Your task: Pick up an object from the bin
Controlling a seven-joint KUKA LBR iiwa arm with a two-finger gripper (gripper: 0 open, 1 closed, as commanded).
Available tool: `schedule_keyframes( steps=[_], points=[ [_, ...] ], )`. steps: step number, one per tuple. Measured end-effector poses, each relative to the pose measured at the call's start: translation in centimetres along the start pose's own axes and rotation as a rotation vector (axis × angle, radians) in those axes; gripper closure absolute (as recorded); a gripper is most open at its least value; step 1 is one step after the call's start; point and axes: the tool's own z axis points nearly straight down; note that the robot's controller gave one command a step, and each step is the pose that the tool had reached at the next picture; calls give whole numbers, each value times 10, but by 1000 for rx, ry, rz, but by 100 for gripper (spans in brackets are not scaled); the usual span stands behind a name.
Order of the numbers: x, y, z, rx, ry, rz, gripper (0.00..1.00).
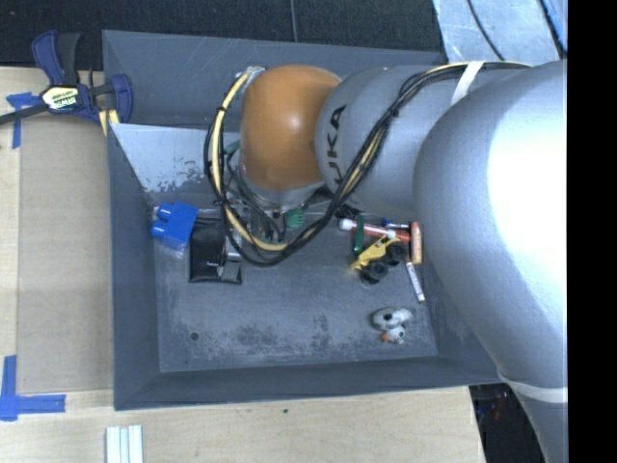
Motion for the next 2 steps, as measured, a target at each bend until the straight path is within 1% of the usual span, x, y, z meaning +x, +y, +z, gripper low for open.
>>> schedule_keyframes(
  steps=[1, 2],
  points=[
    [14, -1, 20, -1, -3, 120, 0],
    [-14, -24, 39, -5, 5, 96, 0]
  ],
)
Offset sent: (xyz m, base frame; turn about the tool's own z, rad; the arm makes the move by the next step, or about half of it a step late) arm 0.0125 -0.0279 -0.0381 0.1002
